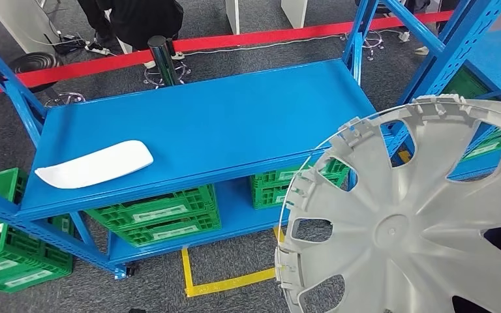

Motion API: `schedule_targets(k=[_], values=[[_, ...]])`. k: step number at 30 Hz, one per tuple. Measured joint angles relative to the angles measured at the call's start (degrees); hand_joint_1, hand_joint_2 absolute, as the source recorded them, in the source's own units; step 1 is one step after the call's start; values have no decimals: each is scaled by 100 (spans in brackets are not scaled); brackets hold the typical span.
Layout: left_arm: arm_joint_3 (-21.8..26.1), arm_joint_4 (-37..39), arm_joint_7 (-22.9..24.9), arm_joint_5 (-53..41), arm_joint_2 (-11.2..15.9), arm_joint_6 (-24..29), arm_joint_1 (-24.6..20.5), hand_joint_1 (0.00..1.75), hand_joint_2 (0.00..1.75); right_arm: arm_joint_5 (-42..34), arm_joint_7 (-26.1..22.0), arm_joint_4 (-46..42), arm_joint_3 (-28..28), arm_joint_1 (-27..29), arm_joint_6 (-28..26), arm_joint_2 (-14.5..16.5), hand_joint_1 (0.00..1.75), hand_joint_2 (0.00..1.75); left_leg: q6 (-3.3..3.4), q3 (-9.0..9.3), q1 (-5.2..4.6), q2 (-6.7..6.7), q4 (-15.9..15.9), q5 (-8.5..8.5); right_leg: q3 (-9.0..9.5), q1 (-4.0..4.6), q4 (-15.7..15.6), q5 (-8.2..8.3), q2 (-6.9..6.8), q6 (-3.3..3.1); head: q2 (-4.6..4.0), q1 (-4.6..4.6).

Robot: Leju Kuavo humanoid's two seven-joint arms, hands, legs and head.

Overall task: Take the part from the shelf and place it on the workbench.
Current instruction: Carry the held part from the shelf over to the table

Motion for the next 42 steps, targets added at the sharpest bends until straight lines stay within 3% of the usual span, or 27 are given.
schedule_targets(k=[2, 5, 6, 8, 10, 11, 12, 14, 15, 17, 18, 20, 22, 24, 26, 27, 28, 30, 31, 33, 34, 36, 37, 38, 40, 41, 42], values=[[-25, -24, 42, -51, -25, -36, -108, 0, 175, 1, 90, 56, -2, -188, 0, 28, 175, 175, 84, 384, -48, -31, -661, 134, -37, 13, 10, 60, -12, 39, 0, 12], [-58, -48, 125, -106, -83, -55, -212, 0, 175, 165, 220, 125, 0, -338, 0, 60, 175, 175, 112, 414, -73, -50, -826, 215, -66, -10, 0, 148, -28, 141, 0, 15], [-69, -57, 146, -116, -99, -64, -231, 0, 175, 234, 252, 142, -1, -365, 0, 71, 175, 175, 137, 382, -64, -39, -844, 266, -93, -17, 32, 100, -22, 173, 0, 14], [-92, -70, 171, -133, -121, -83, -263, 0, 175, 318, 286, 171, -1, -404, 0, 89, 175, 175, 197, 271, -43, -11, -876, 391, -228, -25, 380, -273, -10, 232, 0, 50], [-115, -77, 180, -139, -131, -92, -283, 0, 175, 353, 307, 199, -1, -421, 0, 105, 175, 175, 232, 124, -56, 9, -865, 500, -425, -29, 1103, -804, -7, 278, 0, 115], [-124, -80, 180, -144, -137, -94, -284, 0, 175, 367, 323, 215, -1, -421, 0, 115, 175, 175, 234, 45, -64, 18, -856, 552, -478, -29, 1424, -946, -7, 293, 0, 139], [-135, -82, 180, -155, -143, -93, -284, 0, 175, 393, 347, 232, -1, -419, 0, 126, 175, 175, 233, -34, -70, 27, -841, 601, -457, -29, 1595, -957, -7, 300, 0, 155], [-156, -82, 173, -190, -147, -73, -289, 0, 175, 484, 421, 262, -2, -399, 0, 145, 175, 175, 216, -175, -77, 39, -797, 679, -141, -27, 1318, -675, -7, 288, 0, 175], [-162, -82, 163, -207, -142, -38, -295, 0, 175, 557, 468, 273, -3, -370, 0, 154, 175, 175, 202, -230, -78, 41, -769, 708, 130, -24, 922, -517, -7, 269, 0, 184], [-165, -82, 125, -197, -106, 88, -319, 0, 175, 679, 554, 283, -8, -269, 0, 169, 175, 175, 156, -319, -90, 36, -713, 766, 615, -10, 130, -406, -1, 209, 0, 200], [-166, -83, 99, -173, -64, 154, -330, 0, 175, 700, 579, 284, -11, -200, 0, 175, 175, 175, 126, -354, -93, 35, -696, 803, 736, 2, -99, -422, 2, 178, 0, 203], [-166, -84, 69, -134, 54, 232, -342, 0, 175, 642, 595, 289, -16, -74, 0, 185, 175, 175, 61, -415, -95, 39, -686, 881, 740, 12, -225, -432, 0, 119, 0, 202], [-168, -98, 121, -184, 213, 259, -338, 0, 175, 517, 592, 321, -13, 7, 0, 189, 175, 175, -8, -521, -84, 37, -557, 717, 643, -6, -260, -348, -26, 25, 0, 176], [-170, -121, 215, -268, 369, 284, -335, 0, 175, 424, 582, 376, -6, 46, 1, 185, 175, 175, -77, -704, -55, 27, -54, 190, 497, -20, -272, -222, -47, -54, 0, 111], [-171, -130, 268, -313, 474, 303, -334, 0, 175, 395, 569, 425, -2, 59, 1, 177, 175, 175, -125, -875, -26, 22, 671, -255, 324, -17, -252, -101, -49, -61, 0, 58], [-171, -130, 279, -321, 513, 309, -333, 0, 175, 391, 566, 446, 1, 63, 1, 174, 175, 175, -141, -888, -15, 21, 918, -281, 232, -17, -235, -42, -54, -54, 0, 44], [-171, -131, 283, -326, 546, 311, -333, 0, 175, 387, 565, 467, 2, 65, 0, 174, 175, 175, -151, -818, -6, 21, 992, -170, 138, -19, -209, 11, -62, -43, 0, 34], [-174, -142, 291, -334, 593, 322, -333, 0, 175, 387, 565, 509, 8, 66, 0, 171, 175, 175, -154, -377, 17, 15, 566, 182, -37, -22, -137, 97, -73, -8, 0, 22], [-175, -153, 297, -338, 609, 332, -335, 0, 175, 393, 565, 530, 10, 65, 1, 167, 175, 175, -146, -51, 24, 1, 141, 247, -105, -16, -94, 126, -74, 13, 0, 18], [-177, -173, 307, -330, 634, 366, -337, 0, 175, 421, 560, 563, 18, 51, 2, 153, 175, 175, -98, 456, 23, -29, -602, 144, -180, -6, -29, 191, -74, 71, 0, 22], [-177, -178, 308, -312, 642, 381, -333, 0, 175, 437, 550, 576, 25, 38, 2, 148, 175, 175, -69, 556, 10, -39, -788, 73, -203, -6, -13, 233, -74, 104, 0, 24], [-177, -180, 298, -259, 643, 407, -294, 0, 175, 478, 506, 602, 72, 22, 2, 145, 175, 175, 21, 511, 0, -17, -858, 95, -249, -24, 4, 283, -62, 175, 0, 28], [-177, -180, 281, -224, 638, 417, -261, 0, 175, 521, 470, 616, 108, 26, 2, 145, 175, 175, 75, 464, -1, -2, -865, 148, -290, -32, 66, 185, -51, 205, 0, 35], [-176, -180, 255, -183, 633, 428, -219, 0, 175, 587, 432, 628, 151, 39, 2, 145, 175, 175, 130, 405, 1, 17, -874, 214, -346, -37, 227, -24, -41, 230, 0, 53], [-172, -180, 181, -76, 621, 442, -118, 0, 175, 848, 363, 625, 257, 89, 2, 147, 175, 175, 192, 255, -16, 40, -873, 352, -484, -41, 875, -645, -35, 259, 0, 121], [-167, -180, 147, -22, 616, 438, -63, 0, 175, 1031, 344, 608, 320, 126, 1, 151, 175, 175, 208, 168, -34, 53, -865, 416, -529, -39, 1252, -867, -35, 263, 0, 155], [-162, -179, 121, 21, 609, 426, -11, 0, 175, 1229, 328, 583, 385, 167, 1, 157, 175, 175, 217, 77, -54, 63, -853, 478, -532, -37, 1537, -948, -35, 255, 0, 183]])
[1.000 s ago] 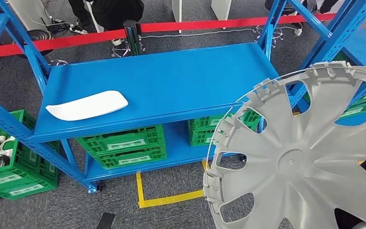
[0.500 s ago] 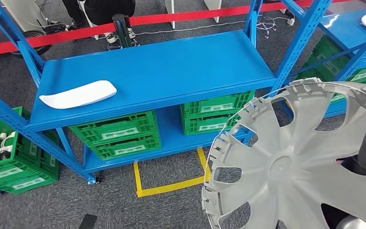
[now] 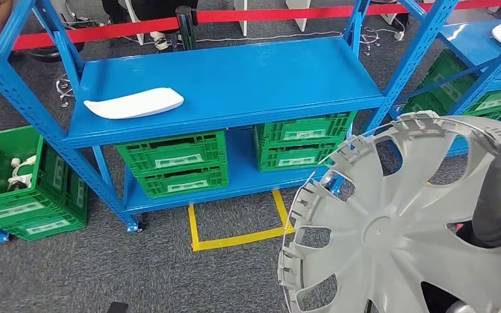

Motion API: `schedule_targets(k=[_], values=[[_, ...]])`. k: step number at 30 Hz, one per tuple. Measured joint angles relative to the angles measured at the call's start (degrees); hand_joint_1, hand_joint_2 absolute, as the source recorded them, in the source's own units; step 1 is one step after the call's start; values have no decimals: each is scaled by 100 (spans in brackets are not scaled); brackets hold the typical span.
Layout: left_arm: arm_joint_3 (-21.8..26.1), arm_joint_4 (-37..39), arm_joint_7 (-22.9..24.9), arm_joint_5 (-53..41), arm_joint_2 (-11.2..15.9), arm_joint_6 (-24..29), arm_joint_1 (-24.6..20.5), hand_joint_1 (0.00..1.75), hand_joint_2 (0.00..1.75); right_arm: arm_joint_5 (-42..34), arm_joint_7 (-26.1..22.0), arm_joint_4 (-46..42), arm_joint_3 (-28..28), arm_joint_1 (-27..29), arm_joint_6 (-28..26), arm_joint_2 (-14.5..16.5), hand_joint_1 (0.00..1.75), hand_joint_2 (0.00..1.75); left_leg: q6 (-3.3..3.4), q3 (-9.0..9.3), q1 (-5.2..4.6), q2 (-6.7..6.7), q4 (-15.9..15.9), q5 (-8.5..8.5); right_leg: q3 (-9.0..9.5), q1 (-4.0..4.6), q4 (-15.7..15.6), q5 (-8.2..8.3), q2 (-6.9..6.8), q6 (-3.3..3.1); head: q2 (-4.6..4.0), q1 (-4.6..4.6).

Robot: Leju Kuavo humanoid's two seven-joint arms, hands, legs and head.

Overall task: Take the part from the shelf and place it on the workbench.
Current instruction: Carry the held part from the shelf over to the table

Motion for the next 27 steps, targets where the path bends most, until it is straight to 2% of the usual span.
schedule_targets(k=[1, 2, 3, 4, 6, 7, 8, 9, 10, 11, 12, 13, 14, 15, 16, 17, 18, 19, 21, 22, 23, 24, 25, 26, 27], values=[[4, 1, -15, 26, -8, -16, 40, 0, 175, 167, -17, -32, 57, 46, -1, 8, 175, 175, 7, -91, -22, 8, 17, 56, 62, 7, 121, 62, 1, -21, 0, 14], [8, 3, -21, 38, -16, -39, 69, 0, 175, 280, -43, -69, 108, 91, 0, 18, 175, 175, 11, -180, -45, 11, 35, 109, 207, 19, 46, 221, 3, -56, 0, 26], [9, 5, -18, 36, -28, -63, 86, 0, 175, 336, -76, -104, 147, 135, 0, 27, 175, 175, 11, -259, -63, 10, 53, 161, 440, 41, -224, 391, 8, -108, 0, 34], [9, 6, -7, 24, -50, -86, 94, 0, 175, 330, -115, -141, 176, 173, 0, 36, 175, 175, 6, -320, -79, 6, 68, 209, 757, 79, -641, 494, 18, -172, 0, 37], [8, 8, 40, -39, -98, -119, 100, 0, 175, 209, -215, -203, 204, 209, -1, 47, 175, 175, -19, -394, -103, 4, 93, 306, 1353, 142, -1534, 486, 29, -279, 0, 32], [7, 8, 72, -84, -124, -126, 102, 0, 175, 126, -266, -223, 208, 211, -1, 51, 175, 175, -41, -423, -104, 9, 97, 357, 1513, 167, -1802, 440, 33, -304, 0, 25], [7, 10, 109, -133, -139, -130, 105, 0, 175, 48, -313, -233, 212, 208, -1, 56, 175, 175, -67, -456, -107, 15, 98, 418, 1548, 172, -1936, 436, 28, -316, 0, 23], [7, 11, 150, -181, -155, -133, 107, 0, 175, -16, -352, -234, 216, 202, -1, 63, 175, 175, -93, -505, -103, 17, 105, 444, 1506, 163, -1967, 478, 14, -326, -1, 25], [5, 11, 197, -227, -172, -138, 105, 0, 175, -72, -380, -233, 220, 196, -1, 70, 175, 175, -127, -565, -101, 9, 152, 372, 1436, 148, -1984, 545, 1, -351, -1, 20], [3, 12, 248, -274, -188, -141, 98, 0, 175, -122, -402, -232, 222, 182, -1, 78, 175, 175, -166, -641, -94, -6, 283, 193, 1351, 128, -1999, 622, -14, -376, -1, 2], [0, 13, 304, -317, -203, -143, 87, 0, 175, -164, -418, -231, 224, 164, -1, 87, 175, 175, -208, -726, -71, -22, 518, -82, 1260, 110, -1997, 698, -27, -394, -1, -25], [-4, 12, 359, -359, -217, -140, 76, 0, 175, -205, -426, -231, 225, 146, -1, 93, 175, 175, -252, -809, -43, -36, 845, -387, 1160, 108, -1976, 762, -27, -401, -1, -60], [-8, 12, 409, -399, -225, -132, 68, 0, 175, -234, -432, -231, 226, 127, -1, 99, 175, 175, -287, -881, -13, -42, 1220, -622, 1057, 106, -1946, 821, -31, -399, -1, -88], [-10, 12, 452, -434, -233, -120, 62, 0, 175, -254, -437, -227, 227, 112, -1, 103, 175, 175, -316, -914, 13, -45, 1544, -723, 944, 105, -1904, 878, -36, -390, -1, -108], [-13, 12, 484, -468, -240, -108, 57, 0, 175, -271, -442, -223, 229, 102, -1, 104, 175, 175, -338, -881, 33, -45, 1738, -680, 824, 102, -1853, 929, -42, -377, -1, -126], [-15, 12, 504, -493, -249, -98, 51, 0, 175, -280, -446, -219, 232, 95, -1, 104, 175, 175, -354, -766, 47, -46, 1755, -530, 700, 96, -1792, 976, -46, -362, -1, -139], [-16, 12, 517, -510, -255, -91, 46, 0, 175, -288, -450, -216, 236, 89, -1, 104, 175, 175, -363, -556, 58, -45, 1574, -347, 581, 88, -1726, 1017, -49, -343, 0, -150], [-17, 12, 522, -520, -259, -87, 38, 0, 175, -293, -455, -216, 241, 82, -1, 104, 175, 175, -361, -261, 67, -48, 1225, -248, 480, 82, -1661, 1052, -49, -320, 0, -159], [-19, 13, 525, -527, -263, -80, 14, 0, 175, -298, -463, -219, 253, 61, -1, 105, 175, 175, -317, 317, 58, -61, 390, -329, 342, 81, -1559, 1123, -50, -264, 0, -165], [-20, 13, 527, -533, -266, -74, 1, 0, 175, -302, -465, -219, 261, 47, -1, 106, 175, 175, -277, 481, 46, -70, 114, -415, 308, 78, -1540, 1167, -53, -234, 0, -164], [-24, 13, 533, -545, -268, -64, -7, 0, 175, -313, -468, -220, 268, 34, -1, 109, 175, 175, -229, 536, 27, -76, -26, -446, 290, 73, -1542, 1221, -56, -202, 0, -164], [-29, 12, 548, -565, -280, -51, -10, 0, 175, -335, -469, -218, 275, 24, -1, 111, 175, 175, -180, 500, 25, -75, -55, -414, 270, 67, -1556, 1268, -53, -172, 0, -168], [-34, 13, 571, -595, -291, -33, -13, 0, 175, -367, -470, -218, 280, 16, -1, 116, 175, 175, -132, 449, 30, -70, -64, -347, 234, 60, -1545, 1235, -40, -140, 0, -176], [-39, 14, 595, -628, -301, -18, -15, 0, 175, -404, -471, -217, 284, 10, -1, 120, 175, 175, -82, 383, 36, -61, -75, -271, 183, 53, -1452, 1091, -26, -108, 0, -164], [-43, 15, 614, -662, -312, -8, -20, 0, 175, -444, -472, -216, 286, 3, -1, 122, 175, 175, -45, 305, 46, -52, -85, -192, 115, 45, -1240, 840, -12, -78, -1, -144]])
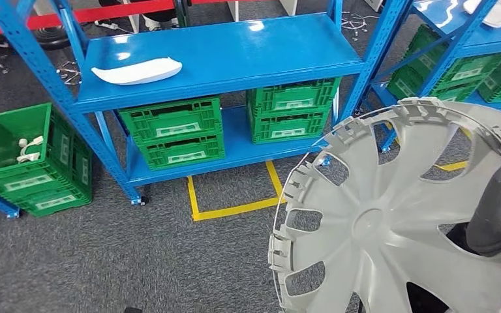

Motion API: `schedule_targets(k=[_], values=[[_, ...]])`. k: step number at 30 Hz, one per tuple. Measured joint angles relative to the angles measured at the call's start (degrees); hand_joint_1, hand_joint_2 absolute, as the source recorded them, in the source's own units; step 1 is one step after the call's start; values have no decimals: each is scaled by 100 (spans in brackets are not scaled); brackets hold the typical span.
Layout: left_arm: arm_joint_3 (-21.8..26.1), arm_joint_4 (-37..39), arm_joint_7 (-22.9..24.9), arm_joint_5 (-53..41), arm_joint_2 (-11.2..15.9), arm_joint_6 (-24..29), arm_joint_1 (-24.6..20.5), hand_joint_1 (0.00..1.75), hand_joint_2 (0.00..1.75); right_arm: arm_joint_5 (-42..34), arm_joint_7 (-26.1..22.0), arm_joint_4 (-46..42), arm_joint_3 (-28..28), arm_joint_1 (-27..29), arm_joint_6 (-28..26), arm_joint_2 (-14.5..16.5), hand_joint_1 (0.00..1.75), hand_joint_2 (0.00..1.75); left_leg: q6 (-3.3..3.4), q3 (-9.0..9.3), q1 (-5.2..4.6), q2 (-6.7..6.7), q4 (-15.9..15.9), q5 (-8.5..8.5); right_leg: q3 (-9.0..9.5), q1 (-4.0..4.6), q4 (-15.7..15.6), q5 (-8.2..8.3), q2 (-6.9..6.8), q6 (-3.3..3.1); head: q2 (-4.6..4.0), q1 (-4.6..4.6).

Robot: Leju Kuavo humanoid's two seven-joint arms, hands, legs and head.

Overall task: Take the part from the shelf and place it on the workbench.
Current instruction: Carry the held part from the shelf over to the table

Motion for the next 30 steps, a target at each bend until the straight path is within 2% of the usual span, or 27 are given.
schedule_targets(k=[2, 3, 4, 5, 6, 7, 8, 9, 10, 11, 12, 13, 14, 15, 17, 18, 19, 20, 21, 22, 23, 24, 25, 26, 28, 29, 30], values=[[-7, 0, 22, -58, -11, 7, -6, 0, 175, -65, 0, 4, 7, -23, 0, 4, 175, 175, 43, -161, -8, 5, 11, 137, -123, -21, 706, -593, 11, 46, 0, 58], [-17, -1, 27, -82, -16, 7, -8, 0, 175, -94, -1, 9, 11, -42, 0, 5, 175, 175, 43, -249, -14, 6, 24, 198, -152, -27, 1055, -753, 13, 60, 0, 75], [-31, -1, 33, -104, -21, 7, -10, 0, 175, -123, -4, 15, 16, -65, 0, 5, 175, 175, 39, -336, -19, 8, 43, 252, -130, -28, 1274, -777, 14, 67, 1, 87], [-45, -1, 40, -126, -25, 9, -14, 0, 175, -154, -13, 23, 21, -92, 0, 5, 175, 175, 30, -425, -20, 10, 68, 301, -29, -29, 1300, -678, 15, 67, 1, 102], [-63, -1, 48, -149, -30, 11, -21, 0, 175, -184, -25, 31, 26, -124, 0, 5, 175, 175, 16, -504, -19, 11, 96, 341, 162, -29, 1104, -508, 15, 63, 1, 117], [-77, -1, 56, -175, -33, 16, -31, 0, 175, -210, -36, 39, 32, -157, 0, 5, 175, 175, -3, -567, -18, 12, 124, 374, 428, -31, 732, -345, 19, 57, 1, 134], [-87, -1, 66, -201, -36, 25, -47, 0, 175, -231, -45, 45, 39, -196, 0, 5, 175, 175, -24, -628, -28, 15, 161, 403, 709, -30, 290, -243, 32, 48, 1, 154], [-96, -1, 76, -223, -37, 33, -65, 0, 175, -254, -50, 49, 46, -235, 1, 5, 175, 175, -53, -681, -38, 18, 191, 440, 930, -26, -94, -216, 48, 28, 1, 168], [-100, -1, 85, -245, -36, 40, -83, 0, 175, -272, -51, 53, 52, -265, 1, 6, 175, 175, -84, -733, -49, 24, 212, 487, 1053, -20, -343, -228, 64, 4, 1, 169], [-102, -1, 96, -259, -37, 46, -98, 0, 175, -286, -52, 56, 58, -285, 1, 6, 175, 175, -117, -784, -58, 30, 226, 545, 1084, -12, -453, -249, 77, -26, 1, 169], [-104, 0, 107, -269, -35, 50, -106, 0, 175, -301, -52, 60, 63, -297, 1, 7, 175, 175, -153, -826, -64, 33, 227, 603, 1053, -15, -484, -240, 72, -60, 1, 163], [-108, 0, 113, -275, -30, 51, -112, 0, 175, -305, -52, 66, 67, -312, 1, 7, 175, 175, -184, -876, -67, 36, 252, 590, 1019, -28, -511, -218, 55, -89, 1, 156], [-115, 0, 117, -281, -27, 49, -118, 0, 175, -310, -53, 71, 72, -328, 2, 6, 175, 175, -213, -939, -68, 37, 343, 485, 977, -40, -529, -191, 39, -124, 1, 140], [-123, 0, 120, -289, -25, 45, -125, 0, 175, -314, -54, 78, 75, -346, 3, 7, 175, 175, -241, -1021, -62, 36, 538, 281, 927, -52, -541, -165, 21, -160, 1, 110], [-139, -1, 122, -308, -28, 32, -141, 0, 175, -317, -58, 92, 84, -368, 6, 7, 175, 175, -286, -1221, -30, 33, 1252, -277, 803, -36, -491, -117, -2, -224, 0, 42], [-144, -1, 125, -314, -30, 28, -144, 0, 175, -317, -61, 96, 89, -374, 7, 8, 175, 175, -298, -1290, -19, 30, 1639, -471, 737, -18, -448, -97, -15, -244, 0, 21], [-150, -1, 127, -319, -31, 27, -146, 0, 175, -317, -62, 101, 97, -379, 7, 8, 175, 175, -299, -1297, -14, 25, 1909, -543, 672, 3, -400, -78, -25, -259, 0, 3], [-162, -1, 130, -323, -32, 27, -149, 0, 175, -320, -63, 105, 105, -385, 7, 7, 175, 175, -284, -1223, -14, 20, 1993, -489, 606, 25, -351, -63, -32, -267, 0, -14], [-175, -1, 133, -327, -33, 27, -152, 0, 175, -324, -63, 109, 116, -393, 7, 7, 175, 175, -250, -1048, -20, 12, 1860, -348, 543, 50, -303, -47, -33, -277, 1, -27], [-187, -1, 137, -332, -33, 26, -161, 0, 175, -328, -63, 112, 126, -402, 7, 6, 175, 175, -193, -796, -37, -5, 1549, -193, 488, 71, -262, -29, -33, -282, 1, -38], [-197, -1, 144, -339, -24, 24, -175, 0, 175, -333, -63, 114, 137, -413, 7, 6, 175, 175, -106, -517, -60, -29, 1144, -119, 442, 94, -229, -6, -31, -280, 1, -36], [-202, -1, 150, -349, -16, 21, -193, 0, 175, -339, -57, 120, 151, -431, 7, 6, 175, 175, -40, -270, -86, -40, 754, -95, 410, 102, -209, 24, -32, -268, 1, -29], [-210, -2, 156, -360, -9, 18, -215, 0, 175, -346, -48, 131, 165, -452, 7, 6, 175, 175, 9, -111, -114, -50, 475, -108, 387, 97, -203, 63, -34, -244, 1, -26], [-220, -2, 161, -370, -2, 15, -235, 0, 175, -358, -33, 148, 183, -474, 7, 6, 175, 175, 33, -38, -138, -50, 318, -127, 371, 85, -210, 109, -38, -213, 1, -24], [-238, -2, 167, -385, -11, 10, -257, 0, 175, -403, -9, 195, 226, -506, 7, 5, 175, 175, 32, -51, -133, -32, 189, -18, 332, 63, -238, 168, -26, -155, 0, -48], [-242, -1, 173, -390, -14, 7, -267, 0, 175, -432, -3, 221, 250, -516, 7, 5, 175, 175, 46, -81, -110, -25, 128, 50, 284, 62, -199, 84, -9, -126, 0, -54], [-243, -1, 178, -396, -20, 2, -274, 0, 175, -460, -2, 248, 278, -524, 7, 5, 175, 175, 59, -132, -80, -16, 67, 121, 222, 60, -73, -97, 9, -93, -1, -45]])
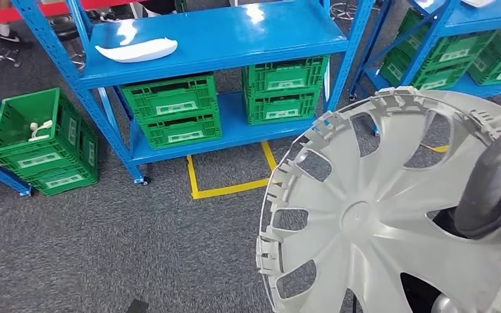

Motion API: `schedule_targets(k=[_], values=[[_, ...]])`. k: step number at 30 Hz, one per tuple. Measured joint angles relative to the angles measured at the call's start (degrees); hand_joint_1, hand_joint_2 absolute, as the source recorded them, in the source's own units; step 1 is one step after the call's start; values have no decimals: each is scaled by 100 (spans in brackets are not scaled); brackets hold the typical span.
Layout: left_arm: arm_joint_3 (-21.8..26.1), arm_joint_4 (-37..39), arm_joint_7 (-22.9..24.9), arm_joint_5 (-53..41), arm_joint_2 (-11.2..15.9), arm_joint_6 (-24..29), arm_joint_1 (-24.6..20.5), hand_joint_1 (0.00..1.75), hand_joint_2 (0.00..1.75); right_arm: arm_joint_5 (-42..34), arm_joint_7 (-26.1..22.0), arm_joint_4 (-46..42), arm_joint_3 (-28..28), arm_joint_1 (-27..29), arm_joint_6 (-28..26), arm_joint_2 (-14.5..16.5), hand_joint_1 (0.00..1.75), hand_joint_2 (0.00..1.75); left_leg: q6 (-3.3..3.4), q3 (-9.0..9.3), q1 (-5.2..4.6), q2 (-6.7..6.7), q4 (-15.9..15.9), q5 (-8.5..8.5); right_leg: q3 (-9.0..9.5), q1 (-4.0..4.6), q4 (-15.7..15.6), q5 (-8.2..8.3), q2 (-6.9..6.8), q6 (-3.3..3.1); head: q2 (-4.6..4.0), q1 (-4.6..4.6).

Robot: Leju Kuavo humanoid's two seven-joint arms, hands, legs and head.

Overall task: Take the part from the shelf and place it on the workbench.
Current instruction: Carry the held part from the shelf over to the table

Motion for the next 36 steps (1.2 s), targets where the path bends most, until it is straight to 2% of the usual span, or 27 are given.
schedule_targets(k=[2, 3, 4, 5, 6, 8, 9, 11, 13, 14, 15, 16, 18, 19, 20, 21, 22, 23, 24, 26, 27, 29, 30, 31, 34, 35, 36], values=[[-2, 0, 7, -8, -15, -15, -11, 0, 175, -58, 0, 65, 44, -8, 0, 0, 175, 175, 7, -157, 29, 22, -32, 123, -151, -34, 566, -558, 24, 76, 1, 38], [-2, -1, 11, -9, -26, -20, -9, 0, 175, -89, 0, 102, 64, -4, 0, 0, 175, 175, -2, -249, 32, 43, -17, 181, -197, -61, 924, -764, 25, 115, 1, 58], [-3, -1, 16, -10, -37, -23, -6, 0, 175, -123, 0, 141, 81, 1, 0, 1, 175, 175, -16, -341, 36, 68, 3, 238, -209, -86, 1215, -842, 26, 149, 1, 69], [-3, 0, 21, -10, -44, -26, -4, 0, 175, -156, 3, 180, 105, 4, 0, 1, 175, 175, -34, -438, 46, 94, 32, 292, -162, -110, 1363, -767, 27, 182, 1, 77], [-3, 0, 28, -11, -51, -35, -3, 0, 175, -192, 12, 219, 130, 6, 0, 1, 175, 175, -60, -538, 61, 119, 70, 342, -45, -134, 1336, -583, 28, 214, 1, 85], [-3, 1, 36, -18, -57, -74, -2, 0, 175, -265, 54, 297, 169, 7, 0, 1, 175, 175, -131, -728, 91, 156, 167, 426, 421, -194, 746, -252, 42, 290, 1, 111], [-3, 1, 39, -22, -57, -93, -3, 0, 175, -298, 78, 333, 180, 10, 0, 1, 175, 175, -170, -802, 94, 169, 218, 466, 713, -206, 298, -242, 67, 305, 1, 138], [-4, 1, 42, -37, -57, -111, -3, 0, 175, -352, 108, 405, 192, 15, 0, 1, 175, 175, -240, -901, 80, 191, 258, 580, 1065, -196, -317, -379, 109, 249, 1, 168], [-5, 1, 48, -48, -62, -122, 8, 0, 175, -379, 119, 474, 200, 31, 0, 1, 175, 175, -302, -965, 87, 206, 245, 699, 1031, -171, -416, -365, 95, 115, 1, 152], [-5, 1, 52, -50, -65, -129, 20, 0, 175, -384, 125, 507, 208, 38, 0, 0, 175, 175, -333, -1002, 100, 186, 272, 644, 954, -169, -400, -307, 70, 57, 1, 136], [-7, 1, 56, -51, -68, -137, 32, 0, 175, -387, 134, 539, 217, 46, 0, -1, 175, 175, -362, -1048, 113, 153, 376, 465, 873, -169, -389, -241, 42, -5, 1, 113], [-8, 0, 57, -52, -74, -142, 41, 0, 175, -390, 147, 568, 225, 50, 0, -2, 175, 175, -384, -1110, 125, 111, 600, 164, 777, -166, -381, -169, 14, -55, 1, 81], [-11, 0, 57, -56, -83, -147, 51, 0, 175, -401, 167, 618, 233, 53, 0, -2, 175, 175, -408, -1236, 128, 43, 1327, -482, 561, -122, -345, -17, -22, -108, 1, 22], [-12, 0, 58, -58, -86, -148, 52, 0, 175, -409, 175, 640, 236, 54, 0, -2, 175, 175, -407, -1267, 125, 29, 1696, -631, 441, -98, -324, 57, -36, -119, 1, 8], [-14, 0, 66, -60, -87, -150, 53, 0, 175, -417, 181, 662, 240, 54, 0, -2, 175, 175, -392, -1238, 122, 24, 1937, -601, 320, -74, -301, 123, -47, -128, 1, 2], [-16, 0, 97, -61, -90, -161, 53, 0, 175, -422, 187, 681, 250, 53, 0, -3, 175, 175, -366, -1145, 118, 23, 2025, -431, 205, -52, -278, 184, -54, -132, 1, 0], [-19, 0, 153, -61, -91, -183, 54, 0, 175, -420, 198, 702, 264, 48, 0, -3, 175, 175, -326, -970, 109, 22, 1936, -208, 101, -31, -260, 242, -59, -132, 1, -1], [-22, 1, 224, -61, -92, -208, 54, 0, 175, -401, 215, 721, 281, 38, 0, -4, 175, 175, -269, -699, 89, 20, 1668, -67, 18, -20, -245, 301, -62, -130, 1, -2], [-25, 1, 292, -58, -93, -234, 54, 0, 175, -363, 236, 741, 301, 27, 0, -4, 175, 175, -211, -330, 54, 23, 1226, -55, -37, -6, -231, 354, -63, -119, 1, -3], [-28, 2, 368, -48, -94, -266, 45, 0, 175, -219, 290, 783, 331, 4, 0, -4, 175, 175, -126, 300, -4, 32, 327, -292, -95, 4, -214, 460, -75, -83, 1, -5], [-28, 2, 383, -44, -95, -274, 40, 0, 175, -128, 309, 804, 345, -10, 0, -4, 175, 175, -112, 459, -25, 36, 49, -384, -115, 5, -214, 514, -85, -57, 1, -7], [-27, 2, 400, -42, -104, -287, 53, 0, 175, 69, 330, 845, 377, -36, 0, -5, 175, 175, -78, 446, -16, 34, -89, -376, -177, -6, -197, 560, -83, 3, 1, -3], [-28, 3, 404, -42, -109, -293, 69, 0, 175, 199, 342, 863, 399, -43, 0, -7, 175, 175, -48, 410, -4, 31, -111, -330, -228, -14, -97, 467, -61, 39, 1, 9], [-28, 4, 403, -42, -114, -297, 89, 0, 175, 363, 357, 880, 420, -41, -1, -7, 175, 175, -16, 365, 8, 27, -128, -272, -307, -22, 115, 289, -36, 73, 1, 28], [-29, 5, 389, -37, -116, -304, 154, 0, 175, 881, 416, 922, 468, 12, -3, -1, 175, 175, 21, 189, 3, -9, -109, -110, -590, -46, 1195, -380, -1, 138, 1, 91], [-29, 6, 379, -32, -116, -304, 185, 0, 175, 984, 426, 935, 482, 38, -4, 3, 175, 175, 17, 127, -2, -33, -94, -68, -583, -46, 1385, -464, 5, 140, 1, 108], [-29, 7, 369, -28, -116, -304, 217, 0, 175, 1054, 428, 945, 495, 61, -4, 9, 175, 175, 9, 70, -5, -61, -72, -35, -468, -45, 1341, -436, 18, 130, 1, 126]])
